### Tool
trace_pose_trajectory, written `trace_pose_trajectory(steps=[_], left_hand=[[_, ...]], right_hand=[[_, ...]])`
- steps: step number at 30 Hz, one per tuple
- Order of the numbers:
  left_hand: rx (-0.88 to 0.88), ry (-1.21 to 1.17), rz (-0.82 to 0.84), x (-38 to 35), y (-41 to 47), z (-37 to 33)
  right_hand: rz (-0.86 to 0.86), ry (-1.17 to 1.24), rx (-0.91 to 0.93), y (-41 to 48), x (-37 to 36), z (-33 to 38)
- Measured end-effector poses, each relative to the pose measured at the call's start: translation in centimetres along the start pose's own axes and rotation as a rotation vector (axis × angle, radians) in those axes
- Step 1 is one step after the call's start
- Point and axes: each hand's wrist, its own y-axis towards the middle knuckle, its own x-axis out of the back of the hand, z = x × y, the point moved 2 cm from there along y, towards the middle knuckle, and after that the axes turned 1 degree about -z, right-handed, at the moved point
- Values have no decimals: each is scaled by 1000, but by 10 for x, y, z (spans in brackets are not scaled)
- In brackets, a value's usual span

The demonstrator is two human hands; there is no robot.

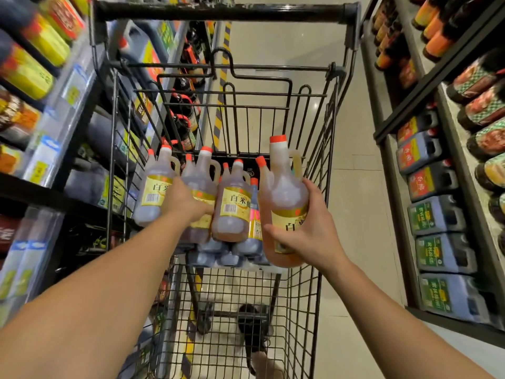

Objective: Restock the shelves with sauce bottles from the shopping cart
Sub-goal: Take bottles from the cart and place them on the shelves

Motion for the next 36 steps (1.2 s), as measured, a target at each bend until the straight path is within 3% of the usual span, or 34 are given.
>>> trace_pose_trajectory(steps=[12,23,36], left_hand=[[-217,-393,-189,92,-129,27],[-414,-631,-529,216,-311,103],[-372,-745,-865,289,-508,248]], right_hand=[[-40,-18,224,-61,-1,86],[23,124,518,-192,-31,205],[192,212,853,-359,-106,295]])
